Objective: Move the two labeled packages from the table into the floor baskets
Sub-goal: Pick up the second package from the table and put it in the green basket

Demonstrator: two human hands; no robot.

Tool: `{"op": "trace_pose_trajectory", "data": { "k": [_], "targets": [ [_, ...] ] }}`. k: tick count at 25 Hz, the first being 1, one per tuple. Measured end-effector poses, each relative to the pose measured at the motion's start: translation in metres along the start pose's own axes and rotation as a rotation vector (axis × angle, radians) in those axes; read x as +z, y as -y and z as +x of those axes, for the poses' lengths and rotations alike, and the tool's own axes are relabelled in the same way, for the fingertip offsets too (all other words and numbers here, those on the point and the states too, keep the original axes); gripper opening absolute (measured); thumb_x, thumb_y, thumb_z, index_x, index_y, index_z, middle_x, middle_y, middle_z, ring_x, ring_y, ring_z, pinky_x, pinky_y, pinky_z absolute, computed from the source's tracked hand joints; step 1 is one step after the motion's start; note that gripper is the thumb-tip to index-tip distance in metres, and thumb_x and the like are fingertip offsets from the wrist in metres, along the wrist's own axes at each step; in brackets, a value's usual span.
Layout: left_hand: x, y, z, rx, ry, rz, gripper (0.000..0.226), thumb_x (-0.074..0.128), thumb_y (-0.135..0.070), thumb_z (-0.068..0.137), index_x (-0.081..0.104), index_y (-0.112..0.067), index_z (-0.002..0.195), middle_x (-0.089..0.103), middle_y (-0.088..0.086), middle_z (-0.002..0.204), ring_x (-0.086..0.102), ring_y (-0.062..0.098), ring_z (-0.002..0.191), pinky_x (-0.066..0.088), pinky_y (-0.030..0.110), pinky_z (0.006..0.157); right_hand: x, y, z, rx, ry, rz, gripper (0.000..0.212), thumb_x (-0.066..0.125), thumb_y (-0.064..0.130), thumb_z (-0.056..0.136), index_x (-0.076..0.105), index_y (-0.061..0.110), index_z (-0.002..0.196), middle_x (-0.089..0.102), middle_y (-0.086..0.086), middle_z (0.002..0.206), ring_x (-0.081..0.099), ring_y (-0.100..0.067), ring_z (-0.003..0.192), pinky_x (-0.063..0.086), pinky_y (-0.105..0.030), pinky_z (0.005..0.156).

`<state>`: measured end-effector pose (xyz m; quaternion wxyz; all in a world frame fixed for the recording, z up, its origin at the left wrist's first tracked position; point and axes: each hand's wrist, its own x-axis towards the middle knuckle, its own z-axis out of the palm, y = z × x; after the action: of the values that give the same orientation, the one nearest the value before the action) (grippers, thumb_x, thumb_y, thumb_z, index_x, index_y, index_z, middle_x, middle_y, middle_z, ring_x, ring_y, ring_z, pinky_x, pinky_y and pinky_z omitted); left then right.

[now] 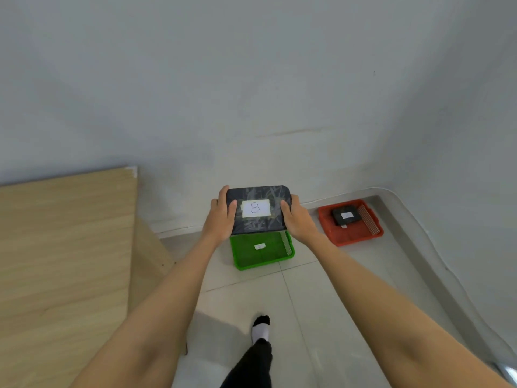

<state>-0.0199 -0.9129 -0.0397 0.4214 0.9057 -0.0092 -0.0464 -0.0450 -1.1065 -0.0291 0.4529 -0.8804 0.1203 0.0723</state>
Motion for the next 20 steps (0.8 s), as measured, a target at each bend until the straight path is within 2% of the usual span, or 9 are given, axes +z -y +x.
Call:
{"op": "trace_pose_trajectory", "data": {
  "k": [4, 9, 12, 16, 20],
  "targets": [
    [0.046, 0.001, 0.06, -0.039, -0.006, 0.024, 0.049, 0.028, -0.035, 0.1, 0.018, -0.024, 0.146, 0.046, 0.02, 0.125, 0.054, 0.033, 0.107, 0.043, 0.039, 0.089, -0.018, -0.032, 0.069, -0.025, 0.064, -0.045, 0.042, 0.03, 0.032, 0.101, 0.037, 0.005, 0.132, 0.057, -0.021, 0.125, 0.054, -0.038, 0.114, 0.044, -0.051, 0.097],
    [0.133, 0.045, 0.116, -0.127, -0.016, 0.026, 0.05, 0.03, -0.036, 0.1, 0.019, -0.025, 0.147, 0.048, 0.017, 0.125, 0.054, 0.03, 0.107, 0.04, 0.031, 0.085, -0.007, -0.115, 0.153, -0.062, 0.141, -0.169, 0.043, 0.029, 0.03, 0.101, 0.036, 0.007, 0.136, 0.05, -0.017, 0.134, 0.051, -0.034, 0.119, 0.042, -0.046, 0.101],
    [0.197, 0.094, 0.144, -0.19, -0.043, -0.02, 0.05, 0.033, -0.035, 0.099, 0.021, -0.026, 0.147, 0.049, 0.015, 0.126, 0.052, 0.028, 0.113, 0.038, 0.03, 0.088, 0.018, -0.179, 0.203, -0.089, 0.177, -0.222, 0.042, 0.03, 0.027, 0.101, 0.034, 0.01, 0.139, 0.048, -0.015, 0.137, 0.05, -0.033, 0.121, 0.042, -0.044, 0.101],
    [0.293, 0.192, 0.186, -0.226, -0.075, -0.03, 0.051, 0.036, -0.034, 0.099, 0.023, -0.024, 0.147, 0.047, 0.013, 0.136, 0.047, 0.028, 0.123, 0.04, 0.039, 0.103, 0.08, -0.291, 0.276, -0.073, 0.214, -0.301, 0.047, 0.029, 0.031, 0.102, 0.027, 0.011, 0.144, 0.04, -0.015, 0.144, 0.047, -0.035, 0.125, 0.041, -0.044, 0.101],
    [0.378, 0.296, 0.218, -0.227, -0.083, 0.034, 0.052, 0.036, -0.039, 0.098, 0.021, -0.032, 0.147, 0.048, 0.01, 0.135, 0.051, 0.026, 0.118, 0.044, 0.038, 0.095, 0.16, -0.405, 0.332, -0.11, 0.252, -0.427, 0.051, 0.026, 0.034, 0.101, 0.023, 0.011, 0.147, 0.027, -0.014, 0.153, 0.042, -0.035, 0.131, 0.04, -0.047, 0.106]
  ]
}}
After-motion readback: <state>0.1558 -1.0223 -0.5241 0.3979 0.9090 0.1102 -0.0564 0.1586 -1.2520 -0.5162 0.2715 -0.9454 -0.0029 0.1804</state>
